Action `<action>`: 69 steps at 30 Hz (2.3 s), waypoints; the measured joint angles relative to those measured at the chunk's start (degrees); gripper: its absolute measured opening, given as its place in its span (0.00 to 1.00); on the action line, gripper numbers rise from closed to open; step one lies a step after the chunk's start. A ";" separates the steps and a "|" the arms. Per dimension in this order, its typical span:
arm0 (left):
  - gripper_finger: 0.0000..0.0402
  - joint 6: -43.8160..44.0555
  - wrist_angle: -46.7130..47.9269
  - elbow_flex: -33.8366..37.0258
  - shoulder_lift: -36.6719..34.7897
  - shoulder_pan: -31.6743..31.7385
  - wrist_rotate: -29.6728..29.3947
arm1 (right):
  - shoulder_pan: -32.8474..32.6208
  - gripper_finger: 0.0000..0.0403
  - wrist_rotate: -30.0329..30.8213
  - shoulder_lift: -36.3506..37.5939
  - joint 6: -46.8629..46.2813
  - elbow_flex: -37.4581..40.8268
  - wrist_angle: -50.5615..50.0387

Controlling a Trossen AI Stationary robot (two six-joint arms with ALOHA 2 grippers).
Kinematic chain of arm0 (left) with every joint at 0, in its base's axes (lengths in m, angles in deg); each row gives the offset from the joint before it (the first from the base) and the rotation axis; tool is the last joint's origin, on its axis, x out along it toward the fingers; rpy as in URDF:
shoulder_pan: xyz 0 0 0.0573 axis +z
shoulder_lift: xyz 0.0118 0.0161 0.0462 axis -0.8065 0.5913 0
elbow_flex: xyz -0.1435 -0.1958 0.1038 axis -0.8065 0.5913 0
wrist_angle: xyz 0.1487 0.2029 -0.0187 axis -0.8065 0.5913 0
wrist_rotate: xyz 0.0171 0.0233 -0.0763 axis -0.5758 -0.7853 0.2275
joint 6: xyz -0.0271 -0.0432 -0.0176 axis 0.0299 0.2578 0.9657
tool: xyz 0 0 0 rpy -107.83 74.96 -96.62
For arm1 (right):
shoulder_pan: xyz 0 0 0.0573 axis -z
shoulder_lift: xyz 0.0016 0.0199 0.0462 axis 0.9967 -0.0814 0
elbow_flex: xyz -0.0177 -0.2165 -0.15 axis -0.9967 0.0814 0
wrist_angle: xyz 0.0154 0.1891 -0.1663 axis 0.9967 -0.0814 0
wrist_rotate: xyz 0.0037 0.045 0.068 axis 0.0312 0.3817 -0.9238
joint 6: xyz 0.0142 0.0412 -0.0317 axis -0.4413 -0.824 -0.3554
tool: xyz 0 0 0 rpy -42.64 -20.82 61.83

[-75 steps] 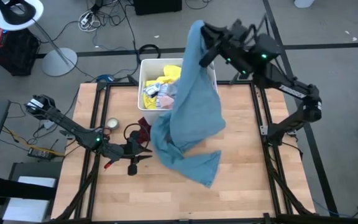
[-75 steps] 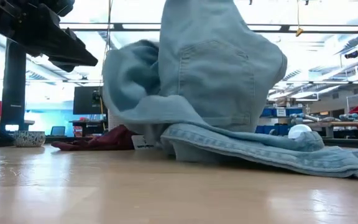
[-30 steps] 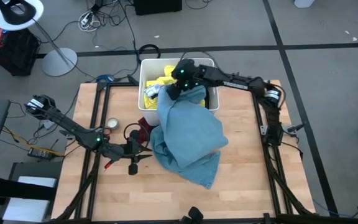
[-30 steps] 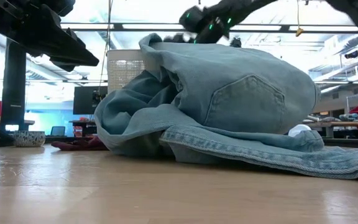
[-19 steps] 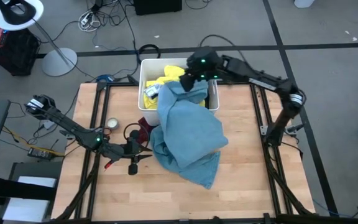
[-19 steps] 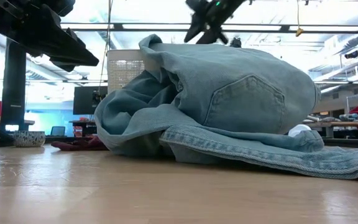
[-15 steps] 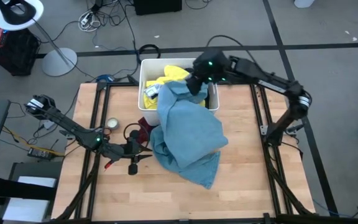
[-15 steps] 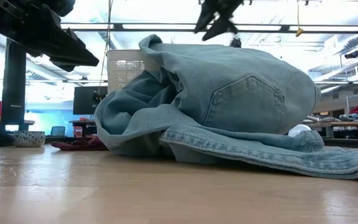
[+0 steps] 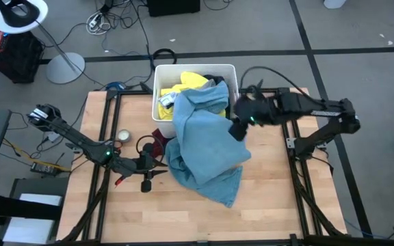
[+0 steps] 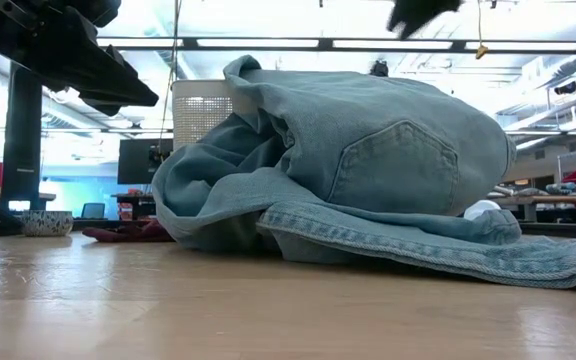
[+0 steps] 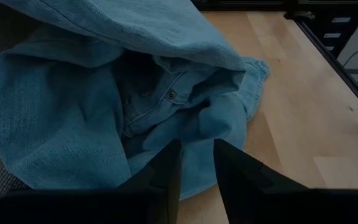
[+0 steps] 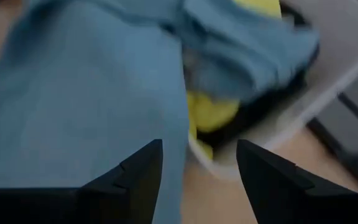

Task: Sort clothes
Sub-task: Put the blue jeans into the white laundry bin

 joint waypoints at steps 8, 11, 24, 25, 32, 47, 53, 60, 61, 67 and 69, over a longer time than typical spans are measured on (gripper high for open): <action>0.25 0.00 0.00 0.00 0.00 0.00 0.12 | -9.91 0.51 0.78 12.96 -15.54 19.05 1.92; 0.25 0.29 -0.12 0.00 0.00 0.00 0.12 | -13.05 0.51 0.93 17.26 -20.11 26.27 4.19; 0.25 0.42 -1.00 0.00 0.00 0.00 0.12 | -17.34 0.51 -6.82 26.48 -18.11 54.90 35.59; 0.25 0.42 -1.20 0.00 0.01 0.00 0.12 | -16.92 0.51 -8.23 26.12 -16.57 56.40 39.44; 0.25 0.42 -1.68 0.00 0.02 0.00 0.12 | -12.59 0.51 -11.52 21.13 -7.99 62.64 60.12; 0.25 0.42 -1.76 0.00 0.01 0.00 0.12 | -9.55 0.04 -11.44 11.19 5.59 51.08 71.04; 0.25 0.42 -1.73 0.01 0.01 -0.01 0.12 | -8.45 0.04 -7.35 11.08 18.38 33.65 61.06; 0.25 0.42 -1.77 0.01 0.02 -0.01 0.12 | -1.61 0.04 -4.80 10.68 32.22 16.96 57.30; 0.25 0.42 -1.77 0.01 0.01 0.00 0.12 | -0.27 0.04 -4.78 10.24 33.75 15.03 57.16; 0.25 0.42 -1.77 0.02 0.02 0.00 0.12 | 8.08 0.04 -8.03 4.04 43.03 1.85 57.22; 0.25 0.42 -1.66 0.02 0.02 0.00 0.12 | 11.12 0.04 -11.51 0.37 45.18 -3.20 57.25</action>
